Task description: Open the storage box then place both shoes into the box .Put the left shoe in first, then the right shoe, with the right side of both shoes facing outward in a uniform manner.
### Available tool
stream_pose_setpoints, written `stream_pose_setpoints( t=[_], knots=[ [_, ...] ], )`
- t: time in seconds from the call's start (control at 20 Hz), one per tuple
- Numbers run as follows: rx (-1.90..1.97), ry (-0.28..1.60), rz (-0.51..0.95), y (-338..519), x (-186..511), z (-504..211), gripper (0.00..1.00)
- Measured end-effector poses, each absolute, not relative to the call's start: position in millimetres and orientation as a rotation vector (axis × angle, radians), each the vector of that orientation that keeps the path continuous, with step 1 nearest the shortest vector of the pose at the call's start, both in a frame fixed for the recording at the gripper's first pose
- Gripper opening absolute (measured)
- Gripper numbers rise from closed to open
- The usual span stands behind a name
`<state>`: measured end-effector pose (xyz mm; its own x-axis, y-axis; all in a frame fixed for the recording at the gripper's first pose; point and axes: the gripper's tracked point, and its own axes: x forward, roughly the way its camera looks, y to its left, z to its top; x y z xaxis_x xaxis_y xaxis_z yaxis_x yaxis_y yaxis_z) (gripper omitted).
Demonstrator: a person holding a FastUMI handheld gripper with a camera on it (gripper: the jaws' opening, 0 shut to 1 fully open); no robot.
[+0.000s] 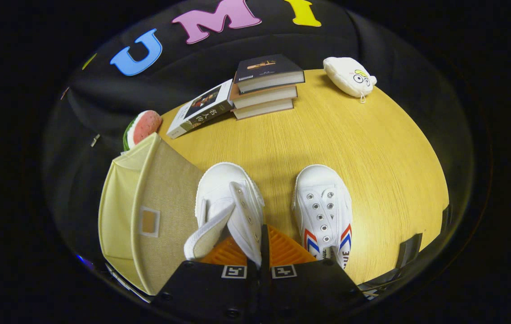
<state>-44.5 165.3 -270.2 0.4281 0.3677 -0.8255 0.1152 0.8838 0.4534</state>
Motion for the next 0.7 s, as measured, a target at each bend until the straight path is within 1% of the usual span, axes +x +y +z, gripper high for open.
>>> stream_pose_setpoints(
  t=[0.35,0.55,0.7],
  knots=[
    [0.576,1.100,0.167,175.2,-19.5,-176.9,0.05],
    [0.626,1.128,0.184,218.1,-12.1,-138.3,0.05],
    [0.629,1.192,0.181,257.1,-17.1,-135.1,0.05]
  ],
)
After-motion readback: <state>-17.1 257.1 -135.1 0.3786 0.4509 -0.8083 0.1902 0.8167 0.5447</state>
